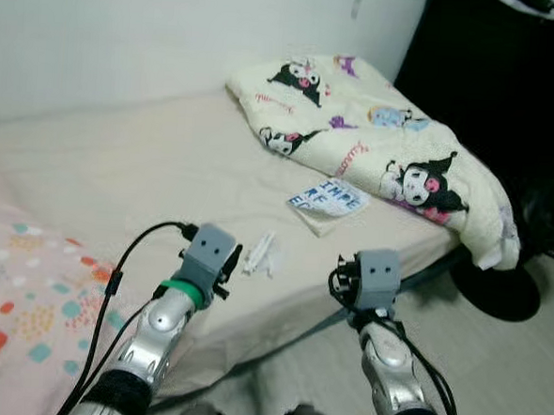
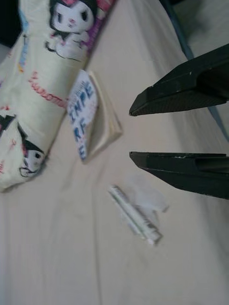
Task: Clean up the room
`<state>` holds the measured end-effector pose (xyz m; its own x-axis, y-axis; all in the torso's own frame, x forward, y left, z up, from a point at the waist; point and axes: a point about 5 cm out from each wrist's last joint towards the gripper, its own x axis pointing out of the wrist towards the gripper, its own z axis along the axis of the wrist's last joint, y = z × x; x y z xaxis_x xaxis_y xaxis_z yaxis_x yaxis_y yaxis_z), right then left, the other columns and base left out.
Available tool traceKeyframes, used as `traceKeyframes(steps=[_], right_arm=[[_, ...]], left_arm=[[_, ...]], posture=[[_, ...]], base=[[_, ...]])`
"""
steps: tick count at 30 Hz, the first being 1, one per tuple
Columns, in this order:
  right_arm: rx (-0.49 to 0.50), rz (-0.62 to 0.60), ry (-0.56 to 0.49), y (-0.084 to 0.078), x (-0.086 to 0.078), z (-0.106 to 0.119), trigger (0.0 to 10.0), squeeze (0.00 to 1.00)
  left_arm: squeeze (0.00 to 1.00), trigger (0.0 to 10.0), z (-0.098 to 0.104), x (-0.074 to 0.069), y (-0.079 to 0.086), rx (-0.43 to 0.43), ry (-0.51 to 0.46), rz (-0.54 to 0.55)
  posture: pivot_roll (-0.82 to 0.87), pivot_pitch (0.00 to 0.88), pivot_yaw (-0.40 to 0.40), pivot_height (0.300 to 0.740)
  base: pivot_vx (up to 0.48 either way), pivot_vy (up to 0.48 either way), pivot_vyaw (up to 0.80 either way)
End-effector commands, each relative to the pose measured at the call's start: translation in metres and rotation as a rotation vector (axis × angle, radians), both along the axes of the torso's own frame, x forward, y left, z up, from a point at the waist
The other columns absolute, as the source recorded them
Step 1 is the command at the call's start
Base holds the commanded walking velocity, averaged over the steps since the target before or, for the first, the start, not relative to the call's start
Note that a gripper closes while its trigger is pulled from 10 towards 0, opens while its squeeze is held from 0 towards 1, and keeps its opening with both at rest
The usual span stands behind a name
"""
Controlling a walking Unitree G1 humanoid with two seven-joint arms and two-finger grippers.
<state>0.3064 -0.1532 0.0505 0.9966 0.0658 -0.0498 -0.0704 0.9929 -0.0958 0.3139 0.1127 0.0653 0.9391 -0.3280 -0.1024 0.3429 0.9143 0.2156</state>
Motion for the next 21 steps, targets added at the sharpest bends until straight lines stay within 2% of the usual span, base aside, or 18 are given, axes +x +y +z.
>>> traceKeyframes(steps=[1,6,12,15,18,19,21], right_arm=[[0.000,-0.009,0.014,-0.002,-0.002,-0.003,10.0,0.00],[0.000,-0.022,0.005,-0.006,0.000,0.000,10.0,0.00],[0.000,-0.031,0.001,-0.008,0.001,0.001,10.0,0.00],[0.003,-0.043,-0.002,-0.011,0.001,0.002,10.0,0.00],[0.004,-0.044,-0.003,-0.011,0.001,0.002,10.0,0.00],[0.005,-0.044,-0.001,-0.011,0.000,0.002,10.0,0.00],[0.006,-0.043,0.001,-0.011,-0.001,0.001,10.0,0.00]], left_arm=[[0.00,10.0,-0.004,-0.003,0.001,0.005,0.020,0.001],[0.00,10.0,-0.003,-0.002,-0.001,0.004,0.017,0.005],[0.00,10.0,0.001,0.001,-0.003,-0.004,0.009,0.006],[0.00,10.0,0.012,0.006,-0.015,-0.023,-0.020,-0.014],[0.00,10.0,0.014,0.007,-0.018,-0.024,-0.026,-0.018],[0.00,10.0,0.018,0.011,-0.024,-0.024,-0.034,-0.029],[0.00,10.0,0.025,0.017,-0.036,-0.026,-0.050,-0.048]], posture=[[-0.03,0.018,0.056,0.610],[-0.03,0.023,0.059,0.585],[-0.03,0.030,0.061,0.575],[-0.03,0.052,0.063,0.560],[-0.03,0.052,0.063,0.550],[-0.03,0.085,0.061,0.545],[-0.04,0.098,0.060,0.535]], base=[[0.000,0.000,0.00],[0.000,0.000,0.00],[0.000,0.000,0.00],[0.000,0.000,0.00],[0.000,0.000,0.00],[0.000,0.000,0.00],[0.000,0.000,0.00]])
